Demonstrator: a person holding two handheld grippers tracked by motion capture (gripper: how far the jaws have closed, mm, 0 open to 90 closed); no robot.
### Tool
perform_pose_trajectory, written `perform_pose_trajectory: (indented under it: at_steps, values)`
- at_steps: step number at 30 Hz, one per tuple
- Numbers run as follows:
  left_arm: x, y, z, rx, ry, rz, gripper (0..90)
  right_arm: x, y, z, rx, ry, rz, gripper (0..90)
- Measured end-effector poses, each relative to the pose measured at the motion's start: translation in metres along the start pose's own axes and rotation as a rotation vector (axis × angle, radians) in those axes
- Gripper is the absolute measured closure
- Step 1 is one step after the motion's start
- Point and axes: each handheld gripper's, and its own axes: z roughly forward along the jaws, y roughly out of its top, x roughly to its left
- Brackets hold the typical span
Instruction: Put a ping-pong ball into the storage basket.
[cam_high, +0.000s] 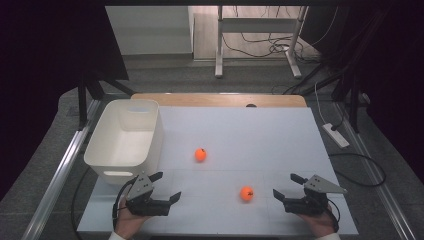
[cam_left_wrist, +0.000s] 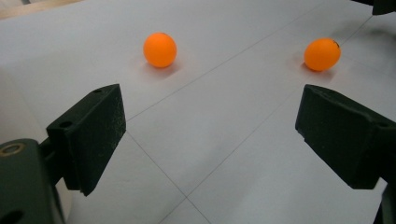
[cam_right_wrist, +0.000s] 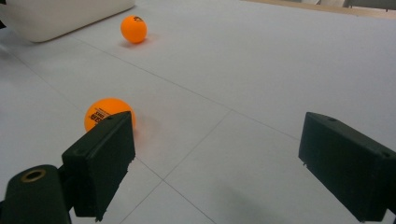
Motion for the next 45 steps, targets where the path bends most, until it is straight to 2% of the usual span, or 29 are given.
perform_pose_trajectory:
  at_steps: [12, 19, 30, 34, 45]
  values:
    - [-0.004, 0.006, 0.001, 0.011, 0.01, -0.009, 9.9, 0.001, 0.0, -0.002, -0.01, 0.0, 0.008, 10.8]
    - [-0.008, 0.02, 0.004, 0.004, 0.016, 0.004, 10.0, 0.002, 0.001, -0.003, -0.015, 0.007, 0.015, 10.9]
    - [-0.01, 0.031, 0.014, 0.01, -0.006, -0.01, 9.8, 0.001, 0.001, -0.001, -0.014, 0.007, 0.011, 11.1]
    - [-0.012, 0.037, 0.019, 0.018, -0.011, 0.004, 9.8, 0.003, 0.001, 0.001, -0.004, 0.01, 0.0, 11.1]
    - [-0.011, 0.049, 0.029, 0.038, -0.03, -0.004, 9.8, 0.003, 0.001, -0.001, -0.005, -0.003, -0.002, 11.3]
